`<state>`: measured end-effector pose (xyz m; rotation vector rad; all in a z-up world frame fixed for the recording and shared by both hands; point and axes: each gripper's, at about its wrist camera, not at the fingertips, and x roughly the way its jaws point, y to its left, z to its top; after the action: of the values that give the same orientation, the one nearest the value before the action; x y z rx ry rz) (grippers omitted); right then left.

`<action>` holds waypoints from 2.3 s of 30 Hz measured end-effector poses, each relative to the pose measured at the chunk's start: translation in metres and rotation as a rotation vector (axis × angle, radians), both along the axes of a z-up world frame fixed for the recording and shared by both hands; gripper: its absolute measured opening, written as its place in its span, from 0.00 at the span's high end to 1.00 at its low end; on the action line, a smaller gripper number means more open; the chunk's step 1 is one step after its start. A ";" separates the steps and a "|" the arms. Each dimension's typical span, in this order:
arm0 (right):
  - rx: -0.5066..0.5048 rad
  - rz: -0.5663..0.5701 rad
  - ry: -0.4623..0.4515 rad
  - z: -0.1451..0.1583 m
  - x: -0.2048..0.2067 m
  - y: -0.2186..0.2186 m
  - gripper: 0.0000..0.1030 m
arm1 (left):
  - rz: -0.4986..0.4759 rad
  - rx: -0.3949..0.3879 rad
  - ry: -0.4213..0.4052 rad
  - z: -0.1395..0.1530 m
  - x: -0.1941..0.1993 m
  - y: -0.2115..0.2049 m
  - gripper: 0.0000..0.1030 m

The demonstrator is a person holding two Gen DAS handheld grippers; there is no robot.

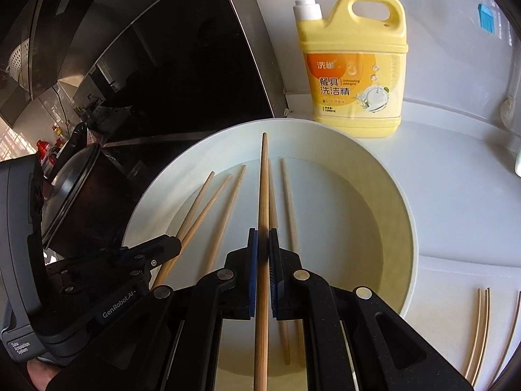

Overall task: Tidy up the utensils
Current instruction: 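Carry both held chopsticks up and over the white basin, then open both tools to drop the chopsticks into the basin, then move both open tools back over the remaining chopsticks on the board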

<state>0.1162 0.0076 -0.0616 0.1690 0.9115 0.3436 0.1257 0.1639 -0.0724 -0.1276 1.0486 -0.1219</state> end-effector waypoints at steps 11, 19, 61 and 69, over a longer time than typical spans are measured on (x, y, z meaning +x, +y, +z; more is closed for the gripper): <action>-0.003 0.017 0.078 -0.026 0.027 0.001 0.94 | 0.030 -0.001 0.039 -0.019 0.023 -0.005 0.92; -0.005 0.019 0.091 -0.032 0.039 -0.002 0.94 | 0.057 0.007 0.032 -0.024 0.043 -0.005 0.92; -0.014 -0.104 -0.031 0.024 -0.049 -0.031 0.49 | 0.106 0.041 -0.064 0.053 -0.034 0.032 0.15; -0.016 -0.195 -0.035 0.027 -0.092 -0.056 0.49 | 0.016 0.065 -0.078 0.056 -0.051 0.006 0.14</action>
<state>0.0243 -0.0481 -0.0350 0.2342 0.8551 0.1578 0.0748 0.1694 -0.0162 -0.0715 0.9724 -0.0778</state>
